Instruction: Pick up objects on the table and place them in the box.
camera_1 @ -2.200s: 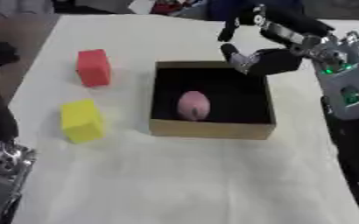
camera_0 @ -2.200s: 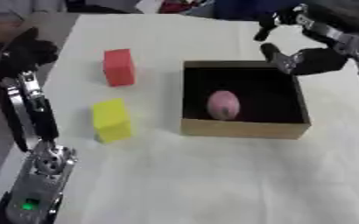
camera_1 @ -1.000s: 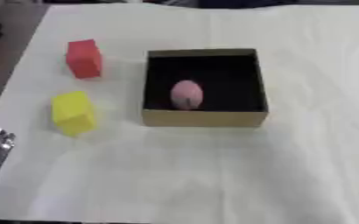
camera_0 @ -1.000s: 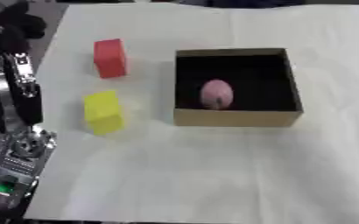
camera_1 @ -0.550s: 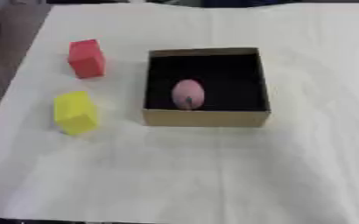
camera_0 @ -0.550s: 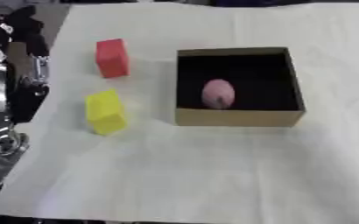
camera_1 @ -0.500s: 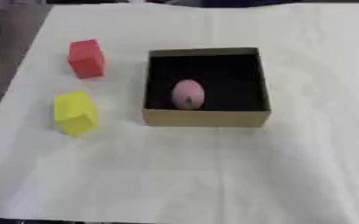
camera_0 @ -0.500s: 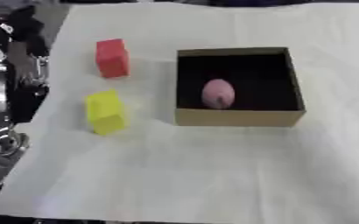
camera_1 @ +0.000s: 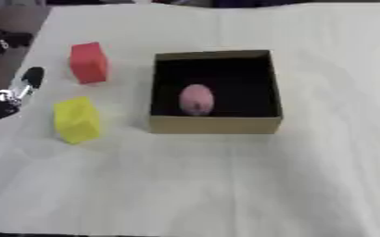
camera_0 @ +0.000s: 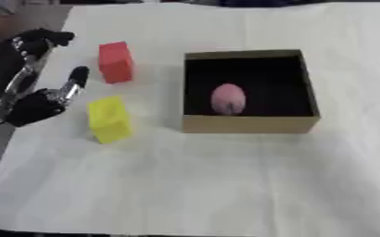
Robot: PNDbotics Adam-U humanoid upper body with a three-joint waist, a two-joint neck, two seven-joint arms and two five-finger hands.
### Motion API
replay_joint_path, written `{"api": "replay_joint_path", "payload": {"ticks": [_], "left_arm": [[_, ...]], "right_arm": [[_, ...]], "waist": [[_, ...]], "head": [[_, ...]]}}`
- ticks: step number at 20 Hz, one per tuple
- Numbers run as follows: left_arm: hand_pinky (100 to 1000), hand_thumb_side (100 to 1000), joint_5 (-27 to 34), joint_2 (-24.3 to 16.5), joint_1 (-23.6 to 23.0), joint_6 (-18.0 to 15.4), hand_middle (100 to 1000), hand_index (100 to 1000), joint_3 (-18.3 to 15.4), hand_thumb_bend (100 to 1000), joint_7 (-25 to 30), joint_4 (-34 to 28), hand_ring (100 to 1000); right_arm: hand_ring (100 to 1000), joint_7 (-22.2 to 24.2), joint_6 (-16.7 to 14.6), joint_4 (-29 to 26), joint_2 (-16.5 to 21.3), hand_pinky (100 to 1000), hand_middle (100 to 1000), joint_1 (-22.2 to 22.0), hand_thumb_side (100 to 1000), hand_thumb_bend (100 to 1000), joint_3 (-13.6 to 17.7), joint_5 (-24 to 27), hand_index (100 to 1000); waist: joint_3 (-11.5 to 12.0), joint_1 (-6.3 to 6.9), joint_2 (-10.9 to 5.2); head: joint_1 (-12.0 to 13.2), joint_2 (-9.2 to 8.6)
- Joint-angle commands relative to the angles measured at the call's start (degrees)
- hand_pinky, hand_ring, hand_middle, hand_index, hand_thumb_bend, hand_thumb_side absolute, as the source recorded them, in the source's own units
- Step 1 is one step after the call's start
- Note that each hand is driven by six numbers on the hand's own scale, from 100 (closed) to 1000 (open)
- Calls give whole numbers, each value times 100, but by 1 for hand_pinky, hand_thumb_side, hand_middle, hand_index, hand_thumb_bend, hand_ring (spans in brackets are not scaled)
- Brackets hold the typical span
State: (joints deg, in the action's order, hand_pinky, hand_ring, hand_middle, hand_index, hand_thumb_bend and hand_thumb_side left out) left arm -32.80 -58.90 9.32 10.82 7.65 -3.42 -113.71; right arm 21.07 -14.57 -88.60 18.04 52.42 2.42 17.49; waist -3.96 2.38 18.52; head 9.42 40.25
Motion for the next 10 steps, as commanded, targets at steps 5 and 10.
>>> {"api": "replay_joint_path", "payload": {"ticks": [5,10], "left_arm": [[755,1000,52,-702,500,32,771,928,235,542,1706,-88,818],[788,1000,104,-804,805,-65,819,957,290,894,2731,-88,862]], "right_arm": [[852,-6,12,-150,75,959,659,84,754,100,-15,-65,775],[852,-16,29,-149,55,960,659,68,753,100,-31,-95,772]], "waist": [[-20,30,-162],[-10,46,-187]], "head": [[11,-21],[26,-12]]}}
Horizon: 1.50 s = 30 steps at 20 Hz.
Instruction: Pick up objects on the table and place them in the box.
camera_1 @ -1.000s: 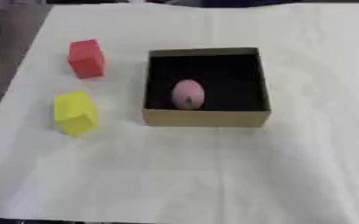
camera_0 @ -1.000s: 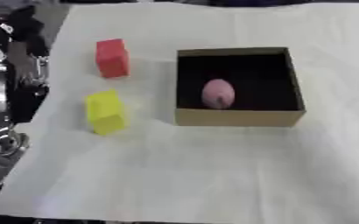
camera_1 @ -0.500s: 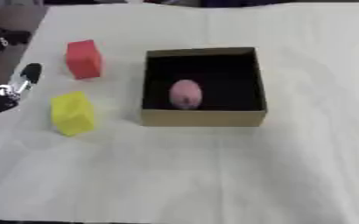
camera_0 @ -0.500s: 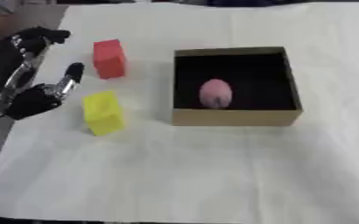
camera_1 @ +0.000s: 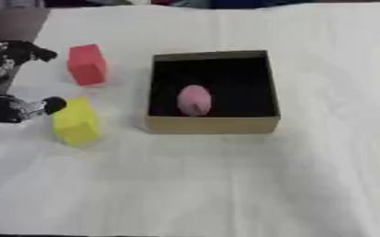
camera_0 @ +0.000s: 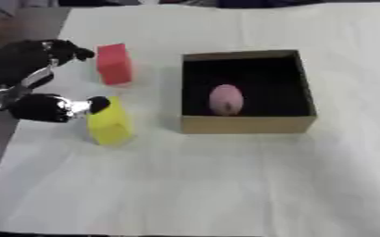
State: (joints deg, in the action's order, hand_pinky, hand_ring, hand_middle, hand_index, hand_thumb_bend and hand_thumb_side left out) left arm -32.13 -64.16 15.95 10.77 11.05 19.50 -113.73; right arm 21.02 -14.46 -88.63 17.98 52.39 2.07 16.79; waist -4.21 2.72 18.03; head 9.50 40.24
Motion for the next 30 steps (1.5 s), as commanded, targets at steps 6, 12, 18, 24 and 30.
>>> {"api": "replay_joint_path", "payload": {"ticks": [6,12,18,24,30], "left_arm": [[802,1000,111,-320,479,-117,839,991,-48,957,1431,-86,882],[799,799,469,-288,501,230,842,1000,153,676,1776,-86,884],[786,736,730,-283,481,752,843,1000,396,635,1826,-86,878],[787,690,626,-246,502,1057,857,1000,621,572,1851,-86,882],[792,679,404,-190,593,1380,872,1000,748,592,1884,-86,895]], "right_arm": [[853,-28,36,-160,32,962,658,56,752,100,-16,-71,766],[853,-40,31,-187,1,962,658,39,753,100,-16,-102,761],[853,-51,8,-217,-26,962,657,16,753,100,-21,-145,753],[854,-47,21,-233,-60,964,655,-6,755,100,-27,-142,744],[853,-33,6,-241,-53,963,652,-9,754,100,-26,-154,744]], "waist": [[7,22,-153],[1,21,-157],[12,19,-164],[-16,22,-161],[-41,21,-140]], "head": [[15,-13],[24,-44],[46,-61],[75,-86],[101,-103]]}}
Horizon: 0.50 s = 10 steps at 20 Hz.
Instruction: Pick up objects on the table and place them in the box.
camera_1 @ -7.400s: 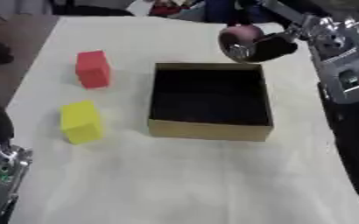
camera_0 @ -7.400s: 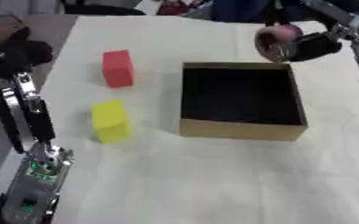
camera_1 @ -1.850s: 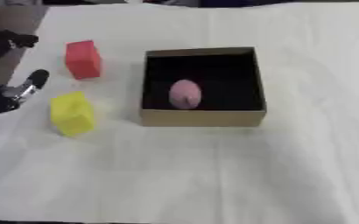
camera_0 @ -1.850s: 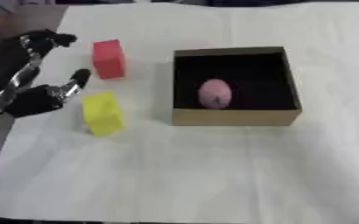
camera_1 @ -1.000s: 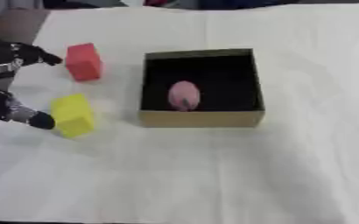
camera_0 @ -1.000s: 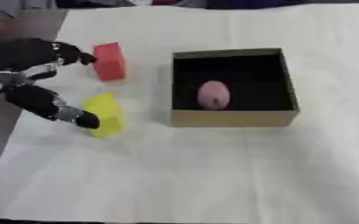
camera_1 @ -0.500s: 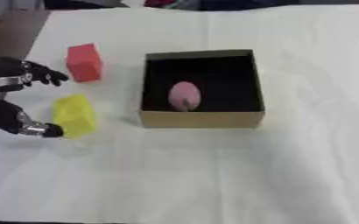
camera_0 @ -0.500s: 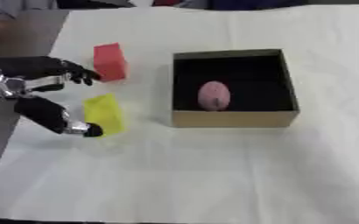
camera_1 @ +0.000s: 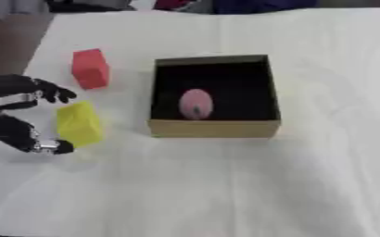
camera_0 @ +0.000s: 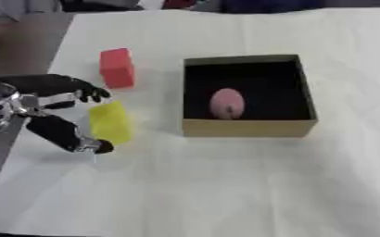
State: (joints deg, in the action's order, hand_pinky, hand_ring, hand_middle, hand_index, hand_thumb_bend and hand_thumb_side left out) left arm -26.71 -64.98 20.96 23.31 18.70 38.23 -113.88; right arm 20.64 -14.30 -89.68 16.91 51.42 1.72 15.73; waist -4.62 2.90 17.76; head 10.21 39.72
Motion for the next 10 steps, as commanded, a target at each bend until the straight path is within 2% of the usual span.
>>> {"api": "replay_joint_path", "payload": {"ticks": [1,10], "left_arm": [[799,675,-236,-103,115,163,878,1000,-6,598,19,-71,903],[822,683,-984,-35,304,189,905,1000,20,598,61,-71,933]], "right_arm": [[853,14,-8,-133,58,963,651,87,754,100,7,-42,743],[852,108,6,-73,110,965,646,121,766,100,7,-18,736]], "waist": [[-8,2,-105],[-54,14,-23]], "head": [[35,-56],[57,-92]]}}
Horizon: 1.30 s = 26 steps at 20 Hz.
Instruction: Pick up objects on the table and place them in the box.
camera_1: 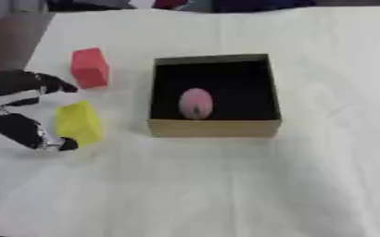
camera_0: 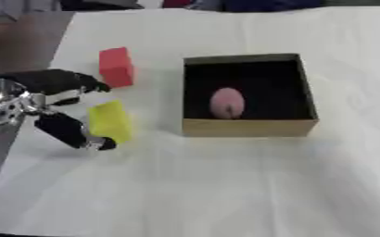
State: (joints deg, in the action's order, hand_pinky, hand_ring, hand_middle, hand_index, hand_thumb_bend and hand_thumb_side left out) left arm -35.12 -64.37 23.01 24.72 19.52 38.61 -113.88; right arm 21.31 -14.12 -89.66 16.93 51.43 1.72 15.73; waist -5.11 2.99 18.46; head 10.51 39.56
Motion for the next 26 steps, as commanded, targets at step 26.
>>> {"api": "replay_joint_path", "payload": {"ticks": [26], "left_arm": [[681,455,-364,37,211,342,680,930,96,281,430,-71,776]], "right_arm": [[854,108,-2,-29,107,974,638,174,774,100,8,47,730]], "waist": [[-167,15,29]], "head": [[111,-204]]}}
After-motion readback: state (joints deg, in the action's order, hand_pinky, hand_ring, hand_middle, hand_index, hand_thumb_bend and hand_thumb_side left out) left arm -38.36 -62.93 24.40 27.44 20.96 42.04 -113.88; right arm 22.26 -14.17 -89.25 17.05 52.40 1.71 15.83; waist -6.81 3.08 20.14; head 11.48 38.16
